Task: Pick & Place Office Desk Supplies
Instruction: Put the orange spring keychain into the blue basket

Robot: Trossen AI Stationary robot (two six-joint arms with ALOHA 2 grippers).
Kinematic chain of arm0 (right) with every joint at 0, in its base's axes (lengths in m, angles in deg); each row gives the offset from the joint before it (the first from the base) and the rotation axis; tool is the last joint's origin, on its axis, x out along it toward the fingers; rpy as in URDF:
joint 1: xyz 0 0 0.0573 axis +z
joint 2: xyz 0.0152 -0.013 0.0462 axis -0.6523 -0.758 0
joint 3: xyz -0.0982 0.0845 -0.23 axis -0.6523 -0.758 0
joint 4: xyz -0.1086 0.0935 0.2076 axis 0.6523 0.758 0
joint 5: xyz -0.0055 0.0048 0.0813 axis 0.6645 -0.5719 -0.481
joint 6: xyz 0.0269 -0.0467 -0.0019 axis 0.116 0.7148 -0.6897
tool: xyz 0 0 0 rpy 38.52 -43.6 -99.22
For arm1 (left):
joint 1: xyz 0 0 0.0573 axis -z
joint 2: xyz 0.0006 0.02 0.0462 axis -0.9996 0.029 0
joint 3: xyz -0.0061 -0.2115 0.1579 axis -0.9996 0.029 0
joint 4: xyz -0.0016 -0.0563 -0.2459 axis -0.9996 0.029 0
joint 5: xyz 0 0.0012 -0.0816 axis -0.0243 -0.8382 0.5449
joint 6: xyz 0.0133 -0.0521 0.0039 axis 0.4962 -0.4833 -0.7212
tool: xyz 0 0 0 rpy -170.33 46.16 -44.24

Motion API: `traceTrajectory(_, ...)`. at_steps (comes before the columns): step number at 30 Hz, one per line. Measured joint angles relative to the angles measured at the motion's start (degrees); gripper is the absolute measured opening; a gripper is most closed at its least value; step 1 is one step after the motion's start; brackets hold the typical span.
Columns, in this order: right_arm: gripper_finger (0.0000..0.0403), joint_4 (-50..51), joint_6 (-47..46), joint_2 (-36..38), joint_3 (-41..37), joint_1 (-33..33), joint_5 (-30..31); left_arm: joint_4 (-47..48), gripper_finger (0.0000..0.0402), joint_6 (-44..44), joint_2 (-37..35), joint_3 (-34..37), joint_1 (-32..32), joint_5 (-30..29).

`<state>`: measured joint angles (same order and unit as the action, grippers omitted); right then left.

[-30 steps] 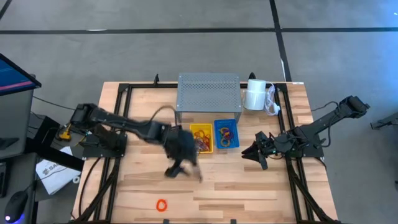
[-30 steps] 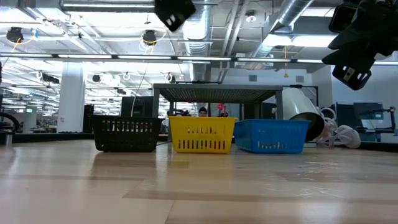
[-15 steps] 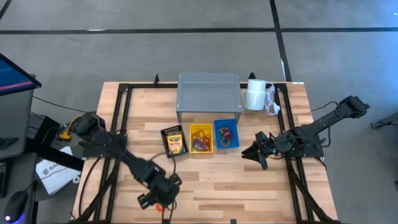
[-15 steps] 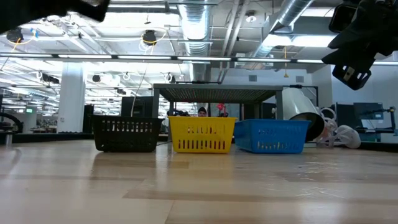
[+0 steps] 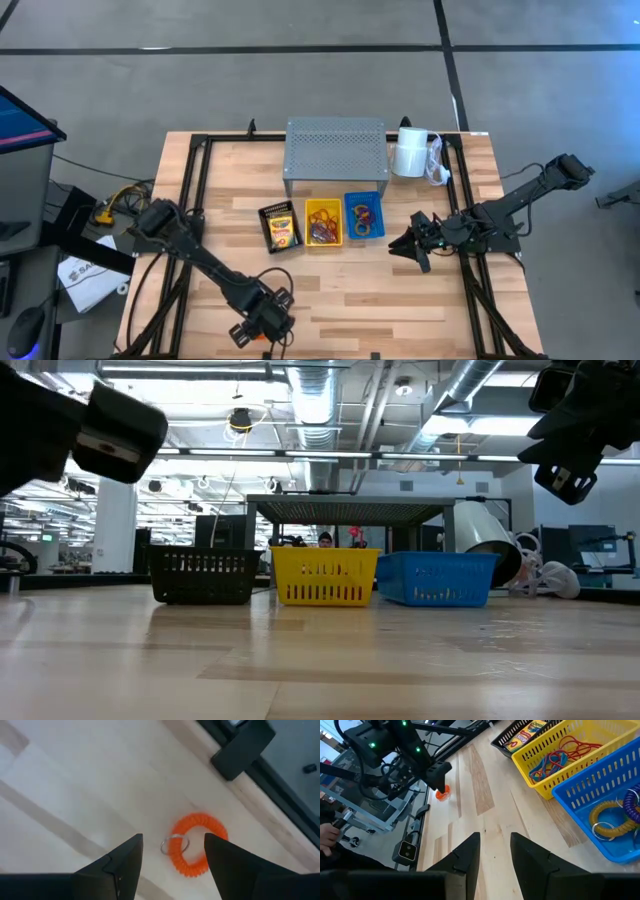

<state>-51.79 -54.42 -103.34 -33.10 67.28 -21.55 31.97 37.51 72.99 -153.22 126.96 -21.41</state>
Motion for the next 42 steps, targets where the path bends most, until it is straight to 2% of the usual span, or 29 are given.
traceTrajectory(8, 0.0106, 0.0, 0.0, 0.0, 0.0, 0.0, 0.0, -3.0, 0.0204, 1.5, 0.0, 0.1, 2.4, -3.1)
traceTrajectory(18, 0.0106, 0.0, 0.0, 0.0, 0.0, 0.0, 0.0, -5.1, 0.0204, 1.0, 0.0, 6.3, 3.1, -8.2)
traceTrajectory(23, 0.0106, 0.0, 0.0, 0.0, 0.0, 0.0, 0.0, -8.3, 0.0199, 1.0, -0.3, 8.2, 3.1, -8.0)
traceTrajectory(27, 0.0106, 0.0, 0.0, 0.0, 0.0, 0.0, 0.0, -8.9, 0.016, 0.9, -0.2, 8.4, 3.0, -8.3)
traceTrajectory(34, 0.0106, 0.0, 0.0, 0.0, 0.0, 0.0, 0.0, -10.2, 0.002, 0.8, 0.0, 8.3, 2.7, -6.4)
traceTrajectory(42, 0.0106, 0.0, 0.0, 0.0, 0.0, 0.0, 0.0, -9.9, 0.0006, -4.4, 0.0, 8.4, 1.8, -5.7)
